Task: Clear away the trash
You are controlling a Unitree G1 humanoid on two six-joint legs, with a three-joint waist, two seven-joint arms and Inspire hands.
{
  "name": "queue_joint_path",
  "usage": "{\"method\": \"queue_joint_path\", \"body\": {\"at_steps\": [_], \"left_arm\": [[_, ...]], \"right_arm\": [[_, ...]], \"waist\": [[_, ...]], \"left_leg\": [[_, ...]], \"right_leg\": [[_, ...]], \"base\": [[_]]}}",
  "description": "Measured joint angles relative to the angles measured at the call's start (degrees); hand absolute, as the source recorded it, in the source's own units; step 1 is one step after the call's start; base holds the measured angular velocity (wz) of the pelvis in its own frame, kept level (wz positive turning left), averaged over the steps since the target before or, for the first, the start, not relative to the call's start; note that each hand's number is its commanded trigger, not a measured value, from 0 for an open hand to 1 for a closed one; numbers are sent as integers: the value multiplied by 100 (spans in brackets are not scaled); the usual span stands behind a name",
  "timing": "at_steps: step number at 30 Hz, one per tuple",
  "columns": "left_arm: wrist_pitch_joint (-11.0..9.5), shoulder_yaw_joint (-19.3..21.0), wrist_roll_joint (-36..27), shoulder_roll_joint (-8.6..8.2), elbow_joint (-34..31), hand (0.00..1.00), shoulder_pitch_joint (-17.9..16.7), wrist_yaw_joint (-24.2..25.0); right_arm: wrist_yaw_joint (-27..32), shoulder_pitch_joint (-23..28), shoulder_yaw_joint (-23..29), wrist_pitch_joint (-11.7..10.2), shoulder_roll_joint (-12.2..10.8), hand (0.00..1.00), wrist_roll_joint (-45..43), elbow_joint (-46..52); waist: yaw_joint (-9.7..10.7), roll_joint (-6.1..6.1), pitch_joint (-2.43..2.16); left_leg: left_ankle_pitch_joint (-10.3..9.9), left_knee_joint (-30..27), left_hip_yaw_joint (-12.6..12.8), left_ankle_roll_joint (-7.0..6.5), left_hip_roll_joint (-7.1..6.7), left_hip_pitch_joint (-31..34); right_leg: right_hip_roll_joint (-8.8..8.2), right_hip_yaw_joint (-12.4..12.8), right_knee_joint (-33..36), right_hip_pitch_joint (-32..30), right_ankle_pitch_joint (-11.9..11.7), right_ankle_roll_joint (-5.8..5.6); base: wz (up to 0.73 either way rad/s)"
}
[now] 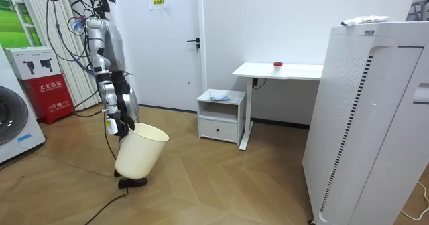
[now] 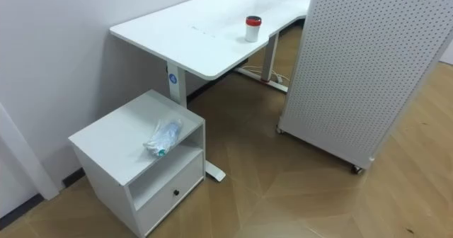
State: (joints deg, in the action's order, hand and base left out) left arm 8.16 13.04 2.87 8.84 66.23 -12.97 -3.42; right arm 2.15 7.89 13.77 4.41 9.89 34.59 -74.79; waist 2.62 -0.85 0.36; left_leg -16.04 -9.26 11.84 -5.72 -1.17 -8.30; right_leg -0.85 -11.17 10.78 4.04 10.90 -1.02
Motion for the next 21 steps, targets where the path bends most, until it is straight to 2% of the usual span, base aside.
{"method": "queue_joint_path", "body": {"at_steps": [4, 9, 21], "left_arm": [[-104, 2, -3, 0, 18, 0, 9, 0], [-161, 31, 29, -1, 91, 0, -20, -22], [-101, 25, 55, -12, 258, 0, -2, -26]], "right_arm": [[13, -7, -19, -12, 2, 100, -125, 93], [-61, 4, -140, -75, -6, 100, -107, 23], [-237, -15, -255, -114, -13, 100, -171, -20]], "waist": [[-10, 0, 0], [-177, -36, -4], [-250, -27, -14]], "left_leg": [[0, -3, 12, 0, 0, -1], [0, -26, 47, 0, 0, -10], [-9, -61, 28, 18, 27, 83]], "right_leg": [[0, 1, -4, -3, 0, 0], [-4, 15, -9, 5, 0, 0], [13, -11, 17, -34, -10, 25]], "base": [[-1], [-2], [1]]}}
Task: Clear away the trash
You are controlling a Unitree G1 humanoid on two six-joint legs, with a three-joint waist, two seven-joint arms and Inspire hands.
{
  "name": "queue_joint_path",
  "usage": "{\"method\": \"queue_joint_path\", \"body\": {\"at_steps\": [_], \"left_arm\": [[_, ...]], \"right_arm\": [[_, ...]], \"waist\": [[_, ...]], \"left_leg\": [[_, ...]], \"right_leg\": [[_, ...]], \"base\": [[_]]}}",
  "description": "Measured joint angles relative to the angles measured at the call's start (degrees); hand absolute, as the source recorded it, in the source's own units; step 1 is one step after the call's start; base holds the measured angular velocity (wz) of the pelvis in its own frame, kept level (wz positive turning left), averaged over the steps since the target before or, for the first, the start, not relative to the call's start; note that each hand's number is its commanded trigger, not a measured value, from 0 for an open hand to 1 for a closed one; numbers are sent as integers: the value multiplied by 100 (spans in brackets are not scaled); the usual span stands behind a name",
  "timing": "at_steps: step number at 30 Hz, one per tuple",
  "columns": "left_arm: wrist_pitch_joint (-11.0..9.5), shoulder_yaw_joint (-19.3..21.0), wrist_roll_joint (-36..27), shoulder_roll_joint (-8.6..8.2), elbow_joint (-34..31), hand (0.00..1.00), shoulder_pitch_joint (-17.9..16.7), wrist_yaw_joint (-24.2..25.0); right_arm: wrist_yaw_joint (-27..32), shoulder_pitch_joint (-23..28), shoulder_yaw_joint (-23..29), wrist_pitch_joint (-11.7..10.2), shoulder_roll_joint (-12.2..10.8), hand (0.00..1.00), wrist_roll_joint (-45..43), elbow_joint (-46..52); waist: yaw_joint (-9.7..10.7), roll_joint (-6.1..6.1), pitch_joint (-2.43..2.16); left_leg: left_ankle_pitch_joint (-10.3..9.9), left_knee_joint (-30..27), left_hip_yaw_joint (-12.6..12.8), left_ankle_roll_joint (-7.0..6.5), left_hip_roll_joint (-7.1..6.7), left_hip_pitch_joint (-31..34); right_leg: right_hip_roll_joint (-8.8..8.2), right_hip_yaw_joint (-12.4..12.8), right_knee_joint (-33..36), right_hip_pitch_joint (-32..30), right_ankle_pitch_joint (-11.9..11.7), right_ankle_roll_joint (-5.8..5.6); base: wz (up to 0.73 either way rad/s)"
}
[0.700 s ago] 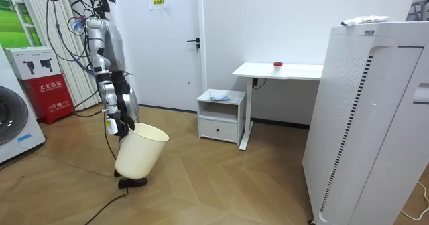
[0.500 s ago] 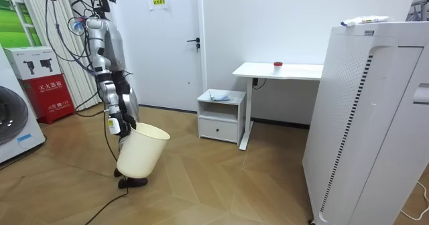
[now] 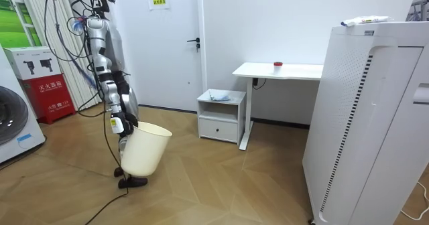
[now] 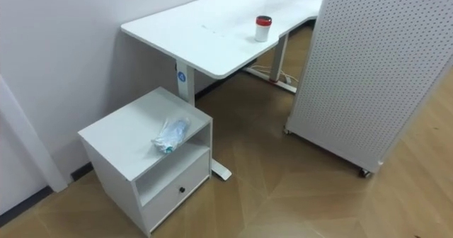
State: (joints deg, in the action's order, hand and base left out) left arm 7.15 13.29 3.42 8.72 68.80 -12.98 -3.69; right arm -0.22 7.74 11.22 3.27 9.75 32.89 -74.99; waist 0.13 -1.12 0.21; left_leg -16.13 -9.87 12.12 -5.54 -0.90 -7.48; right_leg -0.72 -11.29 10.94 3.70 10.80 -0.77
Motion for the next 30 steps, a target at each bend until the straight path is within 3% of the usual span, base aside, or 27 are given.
{"method": "queue_joint_path", "body": {"at_steps": [5, 7, 9, 10, 12, 13, 14, 15, 17, 19, 20, 21, 22, 23, 24, 26, 27, 29, 30], "left_arm": [[15, -3, -1, 5, -5, 0, 9, 11], [50, 4, 1, 43, 2, 0, 8, 20], [133, 3, 2, 128, 48, 0, 75, 25], [155, 2, 2, 128, 48, 0, 82, 30], [202, -64, -2, 129, 46, 0, 32, 46], [208, -105, -3, 135, 44, 0, 26, 46], [221, -168, 0, 132, 38, 0, -5, 41], [238, -186, -2, 91, 39, 0, -46, 43], [238, -309, -12, 72, -4, 0, -34, 38], [236, -341, -6, 76, -83, 0, -112, 21], [234, -338, -7, 76, -83, 0, -143, 8], [202, -331, -10, 94, -76, 0, -203, -8], [184, -330, -10, 99, -76, 0, -246, -24], [139, -335, -17, 100, -75, 0, -297, -55], [75, -344, -51, 104, -71, 0, -321, -72], [-21, -332, -51, 109, -63, 0, -292, -73], [-108, -334, -50, 108, -64, 0, -230, -72], [-209, -336, -50, 109, -77, 0, -134, -73], [-249, -346, -52, 104, -69, 0, -51, -73]], "right_arm": [[-68, -7, -103, -11, 4, 100, -9, -53], [-125, -11, -107, -6, 8, 100, -36, -55], [-171, -112, -109, 1, 3, 100, -201, -115], [-175, -131, -110, 1, 17, 100, -201, -123], [-182, -133, -158, 24, 94, 100, -189, -103], [-181, -140, -178, 41, 104, 100, -187, -97], [-168, -134, -249, 59, 123, 100, -186, -108], [-149, -129, -267, 96, 168, 100, -186, -106], [-79, -116, -335, 141, 218, 100, -163, -72], [-1, -120, -382, 156, 224, 100, -178, -62], [32, -112, -386, 153, 235, 100, -176, -57], [62, -95, -409, 150, 219, 100, -181, -51], [70, -88, -447, 148, 215, 100, -185, -48], [75, -82, -538, 137, 216, 100, -187, -31], [77, -83, -563, 130, 205, 100, -192, 8], [70, -105, -558, 124, 173, 100, -303, 110], [28, -103, -560, 87, 168, 100, -502, 201], [5, -64, -587, 25, 172, 100, -743, 301], [9, -3, -587, 16, 172, 100, -846, 384]], "waist": [[-22, -61, 3], [-53, -103, 24], [-38, -136, 39], [-38, -125, 41], [-20, -15, 31], [-18, -11, 30], [-12, -104, 73], [24, -110, 65], [95, -116, 61], [42, -179, 38], [-46, -185, 36], [-102, -193, 38], [-112, -204, 29], [-109, -239, 3], [-123, -283, -11], [-137, -365, -18], [-137, -367, 26], [-114, -360, 40], [-94, -330, 25]], "left_leg": [[-94, -480, 11, 126, 35, 141], [-266, -1052, 43, 238, 132, 351], [-406, -2234, 46, 418, 311, 810], [-407, -2536, 35, 421, 372, 939], [-355, -3515, 19, 474, 690, 1343], [-300, -3674, 21, 516, 734, 1394], [-68, -4010, -33, 551, 739, 1522], [74, -4308, -178, 528, 652, 1722], [-135, -3899, -400, 408, 501, 2082], [-84, -2980, -462, 497, 401, 2421], [117, -2163, -541, 641, 329, 2552], [628, -1615, -621, 630, 310, 2651], [844, -1457, -618, 620, 304, 2651], [1167, -1359, -537, 511, 281, 2575], [1217, -1394, -453, 406, 214, 2561], [1083, -1568, -306, 290, 183, 2563], [912, -1704, -288, 289, 181, 2577], [663, -1922, -246, 269, 165, 2590], [512, -2017, -201, 246, 134, 2575]], "right_leg": [[0, 10, 313, -134, 149, 103], [2, -1, 606, -240, 281, 178], [-2, -17, 863, -285, 566, 294], [-10, -3, 911, -296, 621, 340], [148, -28, 1011, -232, 720, 427], [161, -23, 1027, -204, 739, 443], [142, 24, 1076, -139, 794, 466], [97, 94, 1102, -36, 847, 462], [61, 211, 1122, -21, 922, 444], [-15, 389, 1125, -24, 994, 427], [-74, 457, 1111, 30, 1044, 373], [-171, 472, 1082, 122, 1097, 296], [-205, 518, 1055, 166, 1117, 241], [-263, 584, 1011, 214, 1178, 140], [-321, 654, 944, 234, 1214, 56], [-423, 634, 758, 288, 1162, -71], [-448, 617, 605, 377, 1088, -122], [-492, 603, 465, 516, 1052, -176], [-533, 615, 489, 563, 1057, -185]], "base": [[-1], [-12], [-14], [-13], [0], [0], [0], [4], [14], [-14], [-39], [-42], [-38], [-37], [-39], [-45], [-36], [-15], [-8]]}}
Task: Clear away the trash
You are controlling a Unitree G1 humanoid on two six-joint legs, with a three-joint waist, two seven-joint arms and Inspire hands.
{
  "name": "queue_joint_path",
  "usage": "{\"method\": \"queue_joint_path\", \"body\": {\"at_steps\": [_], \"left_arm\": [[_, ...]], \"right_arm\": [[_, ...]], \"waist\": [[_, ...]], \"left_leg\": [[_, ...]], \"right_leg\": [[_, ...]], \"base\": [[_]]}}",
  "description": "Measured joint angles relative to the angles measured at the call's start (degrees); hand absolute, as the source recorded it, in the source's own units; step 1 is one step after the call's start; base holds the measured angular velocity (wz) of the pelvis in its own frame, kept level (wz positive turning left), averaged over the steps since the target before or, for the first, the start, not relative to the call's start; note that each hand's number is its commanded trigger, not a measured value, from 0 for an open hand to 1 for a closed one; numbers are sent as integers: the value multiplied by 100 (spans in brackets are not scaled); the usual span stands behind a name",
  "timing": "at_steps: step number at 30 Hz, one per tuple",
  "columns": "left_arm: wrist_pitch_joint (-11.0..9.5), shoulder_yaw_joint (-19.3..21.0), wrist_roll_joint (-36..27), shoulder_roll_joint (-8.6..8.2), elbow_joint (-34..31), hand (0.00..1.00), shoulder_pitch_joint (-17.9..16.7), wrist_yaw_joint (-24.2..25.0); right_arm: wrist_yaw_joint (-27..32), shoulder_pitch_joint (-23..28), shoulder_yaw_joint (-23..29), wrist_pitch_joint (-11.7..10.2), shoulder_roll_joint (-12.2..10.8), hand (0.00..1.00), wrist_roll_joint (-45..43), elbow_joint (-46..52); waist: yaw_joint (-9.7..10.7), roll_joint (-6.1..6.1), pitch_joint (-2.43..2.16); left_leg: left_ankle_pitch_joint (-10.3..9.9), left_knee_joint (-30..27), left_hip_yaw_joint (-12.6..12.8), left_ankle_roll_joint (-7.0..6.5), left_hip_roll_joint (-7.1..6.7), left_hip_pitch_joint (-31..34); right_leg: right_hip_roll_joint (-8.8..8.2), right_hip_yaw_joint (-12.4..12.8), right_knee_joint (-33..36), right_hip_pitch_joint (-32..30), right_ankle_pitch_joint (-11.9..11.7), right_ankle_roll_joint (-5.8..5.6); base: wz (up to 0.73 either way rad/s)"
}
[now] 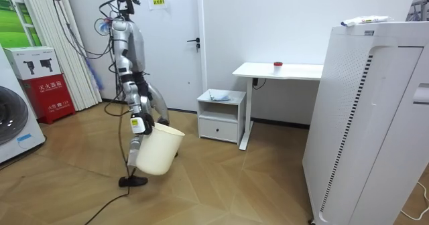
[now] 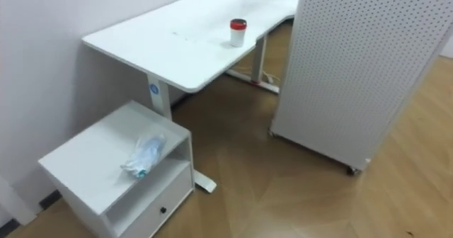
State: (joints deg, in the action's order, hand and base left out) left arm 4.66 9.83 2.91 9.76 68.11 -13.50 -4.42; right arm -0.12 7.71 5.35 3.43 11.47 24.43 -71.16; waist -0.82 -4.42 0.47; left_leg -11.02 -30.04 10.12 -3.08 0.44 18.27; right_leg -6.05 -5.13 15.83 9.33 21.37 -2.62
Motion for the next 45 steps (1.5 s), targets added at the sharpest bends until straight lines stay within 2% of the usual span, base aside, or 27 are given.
{"method": "queue_joint_path", "body": {"at_steps": [2, 3, 4, 7, 8, 9, 10, 12, 13, 14, 15, 16, 17, 18, 19, 20, 21, 22, 23, 24, 25, 27, 29, 35, 38, 40, 45], "left_arm": [[-37, -23, 11, -10, -7, 0, 88, 1], [-46, -55, 14, -10, -7, 0, 178, -2], [-54, -58, 8, -10, -4, 0, 219, -2], [-136, -127, -21, -5, -13, 0, 402, -12], [-155, -177, -117, 0, -29, 0, 456, -56], [-206, -207, -117, 0, -44, 0, 488, -104], [-230, -235, -115, 1, -84, 0, 524, -148], [-352, -405, -110, 43, -224, 0, 536, -255], [-385, -451, -96, 45, -268, 0, 555, -288], [-447, -461, -73, 33, -348, 0, 651, -352], [-501, -472, -67, 29, -375, 0, 716, -413], [-530, -512, -71, 32, -406, 0, 728, -443], [-576, -610, -88, 36, -497, 0, 751, -524], [-626, -704, -78, 29, -645, 0, 777, -581], [-661, -762, -75, 25, -709, 0, 805, -613], [-735, -832, -53, 25, -757, 0, 894, -655], [-767, -948, 6, 40, -776, 0, 1011, -688], [-778, -1023, 28, 41, -798, 0, 1076, -716], [-793, -1116, 72, 22, -833, 0, 1196, -749], [-827, -1186, 178, 6, -869, 0, 1336, -752], [-857, -1193, 186, 6, -881, 0, 1412, -756], [-948, -1206, 187, 3, -947, 0, 1676, -928], [-1046, -1255, 182, 3, -1007, 0, 1825, -1054], [-1416, -1564, 367, 39, -1001, 0, 2587, -1520], [-1609, -1706, 413, 71, -864, 0, 2921, -1686], [-1630, -1721, 410, 79, -822, 0, 3086, -1773], [-1700, -1740, 395, 251, -512, 0, 3726, -2034]], "right_arm": [[24, -29, -8, -30, 1, 100, -110, 57], [44, -42, -7, -49, 10, 100, -264, 72], [61, -80, -7, -52, 10, 100, -284, 84], [162, -106, -22, -65, 12, 100, -325, 272], [209, -130, -63, -93, 18, 100, -338, 352], [210, -149, -72, -104, 22, 100, -343, 500], [203, -147, -94, -122, 21, 100, -345, 544], [127, -209, -213, -222, 3, 100, -331, 633], [100, -220, -236, -249, 1, 100, -322, 653], [59, -279, -304, -282, 1, 100, -314, 659], [27, -342, -367, -301, -2, 100, -312, 662], [25, -373, -433, -333, 1, 100, -324, 660], [27, -414, -525, -393, -1, 100, -292, 667], [20, -463, -550, -461, -6, 100, -229, 637], [23, -481, -559, -486, -5, 100, -197, 614], [34, -495, -633, -533, -4, 100, -168, 556], [22, -496, -664, -582, -10, 100, -123, 484], [22, -507, -684, -610, -9, 100, -94, 469], [30, -509, -710, -656, -16, 100, -89, 439], [29, -526, -710, -681, -11, 100, -95, 435], [20, -564, -725, -709, -8, 100, -100, 419], [-63, -699, -891, -811, -2, 100, -107, 360], [-63, -759, -991, -840, -9, 100, -141, 350], [-144, -1275, -1583, -1006, 20, 100, -247, 160], [-160, -1557, -1788, -1039, 7, 100, -474, 105], [-211, -1649, -1823, -1073, 0, 100, -474, 107], [-246, -1918, -2053, -1158, -6, 100, -464, 149]], "waist": [[-3, 41, -29], [28, 74, -25], [41, 35, -19], [41, 106, -26], [29, 105, -24], [21, 105, -23], [34, 106, -21], [39, 149, -27], [35, 221, -20], [27, 194, -18], [18, 230, 13], [4, 236, 19], [7, 285, 16], [25, 341, 18], [29, 358, 14], [34, 361, 16], [70, 357, 5], [71, 360, 9], [110, 354, -35], [115, 421, -30], [100, 446, -16], [119, 536, 36], [147, 557, 41], [305, 502, 108], [380, 514, 187], [412, 526, 222], [569, 603, 302]], "left_leg": [[-181, -86, 64, -34, -17, -35], [-278, -136, 90, -65, -39, -41], [-311, -139, 106, -90, -71, -48], [-473, -79, 187, -220, -229, -248], [-520, -23, 225, -288, -332, -360], [-555, 36, 228, -338, -412, -446], [-569, 73, 228, -362, -439, -501], [-604, 227, 120, -420, -489, -742], [-612, 267, 77, -432, -492, -800], [-617, 359, 25, -441, -477, -883], [-616, 439, -4, -439, -452, -949], [-621, 470, -4, -431, -423, -977], [-639, 504, -57, -400, -346, -998], [-635, 556, -134, -360, -250, -1008], [-633, 589, -155, -333, -205, -1015], [-608, 695, -225, -280, -162, -1080], [-609, 744, -294, -226, -141, -1109], [-629, 733, -323, -190, -118, -1111], [-657, 733, -421, -115, -95, -1107], [-659, 738, -431, -37, -17, -1106], [-654, 764, -429, -3, -19, -1113], [-595, 962, -396, 97, 84, -1167], [-559, 1083, -383, 155, 111, -1210], [-553, 1112, -299, 167, 179, -948], [-553, 1030, -221, 167, 173, -737], [-553, 1005, -206, 167, 176, -608], [-553, 689, -192, 167, 201, 68]], "right_leg": [[-86, 3, 91, 24, 17, -31], [-150, -49, 214, 3, 37, -65], [-190, -83, 315, -31, 46, -82], [-453, -125, 1387, -369, 48, -115], [-614, -97, 2034, -635, -44, -234], [-744, -90, 2677, -937, -275, -245], [-804, -95, 2954, -1062, -451, -220], [-893, -133, 3669, -1359, -1197, -118], [-893, -137, 3767, -1404, -1275, -126], [-879, -146, 3880, -1572, -1188, -142], [-861, -226, 3880, -1807, -931, -137], [-842, -252, 3839, -1932, -788, -125], [-740, -300, 3564, -2171, -576, -106], [-570, -280, 3063, -2372, -488, -93], [-493, -280, 2728, -2448, -480, -88], [-386, -267, 1966, -2511, -512, -67], [-325, -267, 1139, -2485, -703, -65], [-281, -258, 833, -2495, -953, -109], [-176, -247, 614, -2467, -1399, -126], [-55, -283, 564, -2397, -1442, -86], [-13, -286, 538, -2396, -1452, -62], [104, -290, 456, -2401, -1474, -20], [139, -296, 427, -2403, -1444, 29], [160, -287, 490, -2762, -1434, 80], [137, -299, 485, -2969, -1484, 117], [130, -329, 488, -3086, -1501, 129], [105, -332, 679, -3704, -1544, 188]], "base": [[-14], [-9], [4], [1], [7], [8], [8], [14], [18], [15], [8], [3], [6], [11], [17], [27], [29], [40], [27], [20], [0], [-9], [-7], [-8], [-13], [-2], [2]]}}
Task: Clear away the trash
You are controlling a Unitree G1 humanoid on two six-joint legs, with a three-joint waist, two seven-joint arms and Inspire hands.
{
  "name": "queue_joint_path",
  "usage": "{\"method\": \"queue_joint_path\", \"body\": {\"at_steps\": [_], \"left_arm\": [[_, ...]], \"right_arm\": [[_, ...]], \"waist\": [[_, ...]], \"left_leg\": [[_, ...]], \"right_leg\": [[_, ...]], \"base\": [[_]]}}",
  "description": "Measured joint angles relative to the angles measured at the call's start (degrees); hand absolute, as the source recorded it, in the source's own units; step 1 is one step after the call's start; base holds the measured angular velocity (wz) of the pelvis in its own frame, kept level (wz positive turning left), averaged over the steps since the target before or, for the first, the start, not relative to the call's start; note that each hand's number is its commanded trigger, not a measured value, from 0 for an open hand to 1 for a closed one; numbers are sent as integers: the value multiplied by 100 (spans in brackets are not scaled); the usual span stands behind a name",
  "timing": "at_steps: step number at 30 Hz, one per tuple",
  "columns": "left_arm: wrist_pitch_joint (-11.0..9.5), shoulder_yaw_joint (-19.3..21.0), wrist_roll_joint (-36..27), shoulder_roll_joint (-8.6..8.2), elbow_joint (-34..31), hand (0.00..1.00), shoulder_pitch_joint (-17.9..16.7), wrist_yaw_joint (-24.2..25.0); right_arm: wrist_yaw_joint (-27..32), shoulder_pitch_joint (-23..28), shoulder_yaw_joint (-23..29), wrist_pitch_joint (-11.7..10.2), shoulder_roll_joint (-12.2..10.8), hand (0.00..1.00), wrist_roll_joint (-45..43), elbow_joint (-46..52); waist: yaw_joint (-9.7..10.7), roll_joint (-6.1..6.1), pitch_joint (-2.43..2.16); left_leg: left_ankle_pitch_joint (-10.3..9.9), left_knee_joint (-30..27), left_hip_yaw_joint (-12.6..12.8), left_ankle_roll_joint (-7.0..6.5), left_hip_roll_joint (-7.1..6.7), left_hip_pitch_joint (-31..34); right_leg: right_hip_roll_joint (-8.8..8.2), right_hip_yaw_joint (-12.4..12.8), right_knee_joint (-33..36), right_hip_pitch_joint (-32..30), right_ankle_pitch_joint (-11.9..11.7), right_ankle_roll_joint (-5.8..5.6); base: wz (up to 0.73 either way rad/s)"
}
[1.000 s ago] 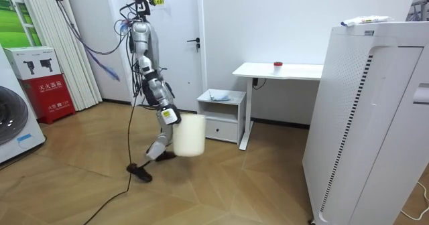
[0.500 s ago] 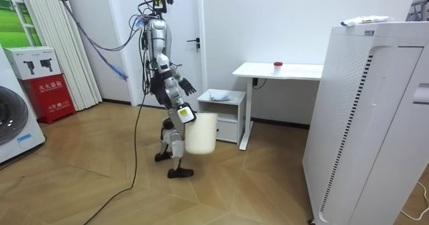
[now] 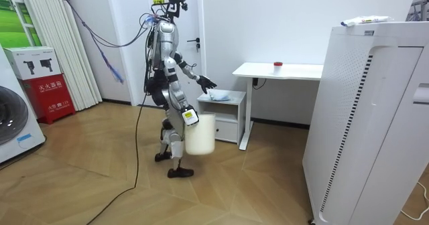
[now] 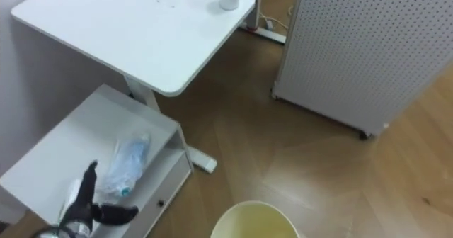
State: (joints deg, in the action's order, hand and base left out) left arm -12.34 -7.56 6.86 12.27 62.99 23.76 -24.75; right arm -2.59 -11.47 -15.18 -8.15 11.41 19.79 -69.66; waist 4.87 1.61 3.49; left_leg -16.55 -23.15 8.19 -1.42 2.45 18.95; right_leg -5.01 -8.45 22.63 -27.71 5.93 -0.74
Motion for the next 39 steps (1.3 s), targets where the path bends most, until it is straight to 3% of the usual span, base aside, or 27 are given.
{"method": "queue_joint_path", "body": {"at_steps": [6, 8, 15, 19, 24, 32, 39], "left_arm": [[-36, -171, 4, 24, 244, 0, 622, -316], [-46, -192, 19, 23, 243, 0, 653, -355], [-20, -224, 521, 34, 241, 0, 643, -676], [-19, -411, 803, 48, 269, 0, 644, -893], [1, -517, 1302, 300, 418, 0, 648, -1123], [242, -867, 1653, 397, 463, 0, 653, -1132], [341, -883, 1880, 461, 818, 0, 919, -1160]], "right_arm": [[112, -305, -308, -69, 27, 100, -2, 96], [145, -316, -376, -68, 47, 100, 1, 191], [244, -339, -388, -67, 81, 100, 78, 494], [237, -323, -443, -68, 95, 100, 431, 508], [232, -311, -606, -72, 103, 100, 905, 518], [232, -317, -630, -55, 176, 100, 995, 529], [232, -319, -667, -60, 236, 100, 1343, 561]], "waist": [[144, 6, 136], [187, 6, 150], [255, 18, 175], [319, 12, 180], [427, -11, 183], [440, -16, 181], [441, -25, 179]], "left_leg": [[-7, -493, 34, 7, 35, 602], [-11, -637, 41, 8, 47, 755], [-280, -1278, 104, 12, 213, 1396], [-307, -1538, 104, 14, 248, 1594], [-357, -1852, 94, 70, 343, 1876], [-402, -2033, 39, 142, 395, 2077], [-449, -2303, -131, 151, 432, 2471]], "right_leg": [[-52, -21, 351, -511, 18, 33], [-69, -39, 423, -626, 20, 49], [-73, -104, 972, -1210, 67, 187], [-88, -116, 1139, -1362, 94, 235], [-84, -121, 1357, -1612, 149, 331], [-68, -219, 1529, -1772, 222, 431], [-65, -367, 1630, -2016, 241, 458]], "base": [[6], [2], [0], [0], [0], [3], [7]]}}
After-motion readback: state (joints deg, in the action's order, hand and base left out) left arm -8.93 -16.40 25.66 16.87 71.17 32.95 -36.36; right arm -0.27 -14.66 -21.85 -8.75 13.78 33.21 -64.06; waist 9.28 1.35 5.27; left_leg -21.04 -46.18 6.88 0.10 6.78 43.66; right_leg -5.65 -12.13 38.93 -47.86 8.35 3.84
